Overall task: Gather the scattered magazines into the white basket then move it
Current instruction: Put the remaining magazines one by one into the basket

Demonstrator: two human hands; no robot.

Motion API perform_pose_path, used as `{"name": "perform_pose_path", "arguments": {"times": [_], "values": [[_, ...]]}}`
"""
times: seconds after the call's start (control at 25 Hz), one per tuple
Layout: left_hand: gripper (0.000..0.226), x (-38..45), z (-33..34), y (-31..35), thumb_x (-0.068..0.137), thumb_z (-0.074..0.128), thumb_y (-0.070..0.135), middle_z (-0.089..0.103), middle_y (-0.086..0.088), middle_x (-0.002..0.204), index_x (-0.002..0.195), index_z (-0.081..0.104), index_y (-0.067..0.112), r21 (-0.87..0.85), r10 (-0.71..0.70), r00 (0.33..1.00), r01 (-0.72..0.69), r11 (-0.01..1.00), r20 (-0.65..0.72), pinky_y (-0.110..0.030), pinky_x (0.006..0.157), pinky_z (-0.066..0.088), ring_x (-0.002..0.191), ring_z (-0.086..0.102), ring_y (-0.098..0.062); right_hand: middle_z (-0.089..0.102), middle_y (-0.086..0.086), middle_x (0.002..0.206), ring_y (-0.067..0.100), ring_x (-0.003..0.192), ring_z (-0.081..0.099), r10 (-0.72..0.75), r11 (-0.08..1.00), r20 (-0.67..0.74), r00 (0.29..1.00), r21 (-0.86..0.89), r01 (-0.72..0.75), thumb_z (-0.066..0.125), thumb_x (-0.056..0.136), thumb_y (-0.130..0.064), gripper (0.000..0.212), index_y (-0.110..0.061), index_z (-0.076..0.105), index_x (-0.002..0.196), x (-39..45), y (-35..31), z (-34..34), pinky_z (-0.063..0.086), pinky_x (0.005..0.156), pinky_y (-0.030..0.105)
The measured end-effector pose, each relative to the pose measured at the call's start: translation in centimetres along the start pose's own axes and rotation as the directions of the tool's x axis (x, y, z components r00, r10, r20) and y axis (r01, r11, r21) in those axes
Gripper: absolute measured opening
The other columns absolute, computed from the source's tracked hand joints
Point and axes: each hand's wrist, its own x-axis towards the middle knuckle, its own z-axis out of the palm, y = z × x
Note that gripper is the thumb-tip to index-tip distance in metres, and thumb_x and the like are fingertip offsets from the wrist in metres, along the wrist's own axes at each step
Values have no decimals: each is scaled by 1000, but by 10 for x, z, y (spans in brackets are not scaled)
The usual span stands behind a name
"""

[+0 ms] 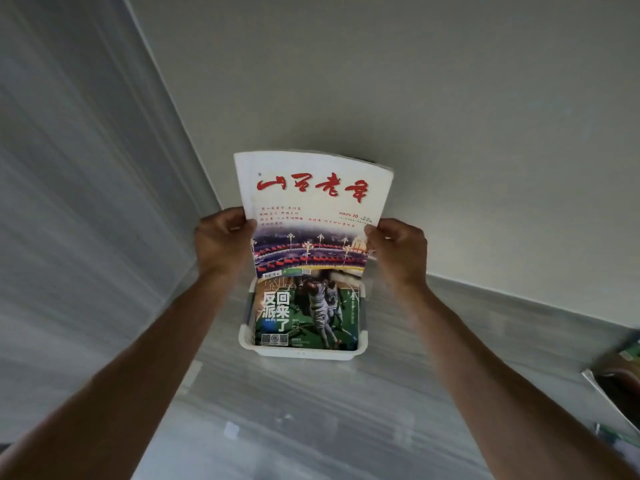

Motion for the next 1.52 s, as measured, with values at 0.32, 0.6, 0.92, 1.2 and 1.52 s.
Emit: {"name": "perform_pose_path", "arguments": {"times": [0.32,0.6,0.92,1.2,1.52], "values": [[20,0,16,-75,88,65,14,76,-3,104,105,74,17,341,-107,984,52,938,143,-7,44,42,81,73,-16,74,2,70,20,65,71,190,959,34,981,-221,-178,68,87,-21,10,-17,76,88,0,47,37,60,75,43],[28,-13,13,-121,83,71,24,74,-3,108,109,69,14,366,-286,924,181,913,255,-29,65,58,87,71,-22,72,3,104,13,78,64,187,922,33,982,-350,-164,66,87,-21,19,-18,67,106,-7,70,61,50,65,24],[98,-91,1,-169,87,63,5,66,-10,122,152,-4,37,472,-337,792,70,879,510,-35,65,61,78,67,-14,70,0,96,12,63,65,252,870,245,936,-481,-108,50,91,2,62,-32,36,141,-95,117,36,51,46,22],[97,-174,-33,-159,87,49,-6,49,-13,143,146,-1,52,313,-284,755,110,944,591,-52,80,59,111,62,-31,62,0,119,11,68,65,339,825,273,900,-546,-145,59,90,-2,82,-41,19,150,-176,129,-22,56,51,25],[52,-121,-21,-124,78,78,19,70,14,111,115,56,48,-104,-273,815,373,922,511,-27,72,59,103,68,-10,29,-2,157,17,135,33,352,931,221,909,-176,-318,73,61,-64,106,-35,21,149,-135,101,-35,30,107,44]]}}
